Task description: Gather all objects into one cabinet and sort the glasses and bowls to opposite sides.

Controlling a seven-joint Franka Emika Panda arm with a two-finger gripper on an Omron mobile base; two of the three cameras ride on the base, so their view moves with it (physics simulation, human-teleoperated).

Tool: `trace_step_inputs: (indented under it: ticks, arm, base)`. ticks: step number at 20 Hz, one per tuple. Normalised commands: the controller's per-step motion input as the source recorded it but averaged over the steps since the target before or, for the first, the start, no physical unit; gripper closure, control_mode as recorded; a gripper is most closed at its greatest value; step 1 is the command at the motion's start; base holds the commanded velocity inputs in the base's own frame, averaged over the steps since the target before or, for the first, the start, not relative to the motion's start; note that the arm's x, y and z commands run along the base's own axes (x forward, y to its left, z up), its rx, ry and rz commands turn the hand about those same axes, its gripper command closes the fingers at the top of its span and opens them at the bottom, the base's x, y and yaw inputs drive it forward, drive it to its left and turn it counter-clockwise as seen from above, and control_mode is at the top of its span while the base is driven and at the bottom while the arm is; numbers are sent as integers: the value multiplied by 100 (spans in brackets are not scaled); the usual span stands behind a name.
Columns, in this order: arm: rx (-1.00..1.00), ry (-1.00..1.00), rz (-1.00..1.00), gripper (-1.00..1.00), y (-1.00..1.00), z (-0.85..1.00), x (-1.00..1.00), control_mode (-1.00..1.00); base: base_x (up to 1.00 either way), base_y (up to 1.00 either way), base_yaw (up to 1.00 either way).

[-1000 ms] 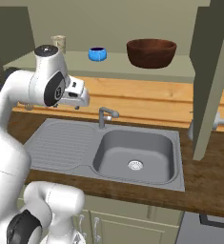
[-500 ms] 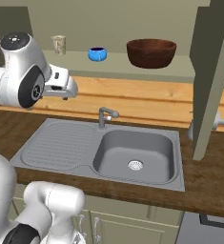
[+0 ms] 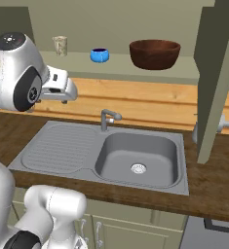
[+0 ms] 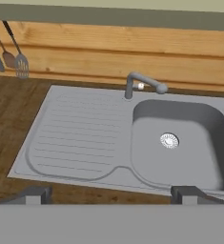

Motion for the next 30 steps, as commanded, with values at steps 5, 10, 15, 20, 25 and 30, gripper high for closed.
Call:
trace_step_inputs:
  ticks: [5, 10, 15, 20, 25, 30]
  arm:
    - [-2, 0, 0, -100, 7, -12, -23, -100]
    - [-1, 0, 0, -100, 0, -1, 0, 100]
    - [0, 0, 0, -100, 0, 0, 0, 100]
    - [0, 0, 0, -100, 0, 0, 0, 100]
    - [0, 0, 0, -100, 0, 0, 0, 100]
    - [0, 0, 0, -100, 0, 0, 0, 100]
  base:
    - [0, 0, 0]
    - [-4, 0, 0]
    - [-55, 0, 3]
    - [-99, -4, 39]
    - [-97, -16, 80]
    - [-82, -22, 88]
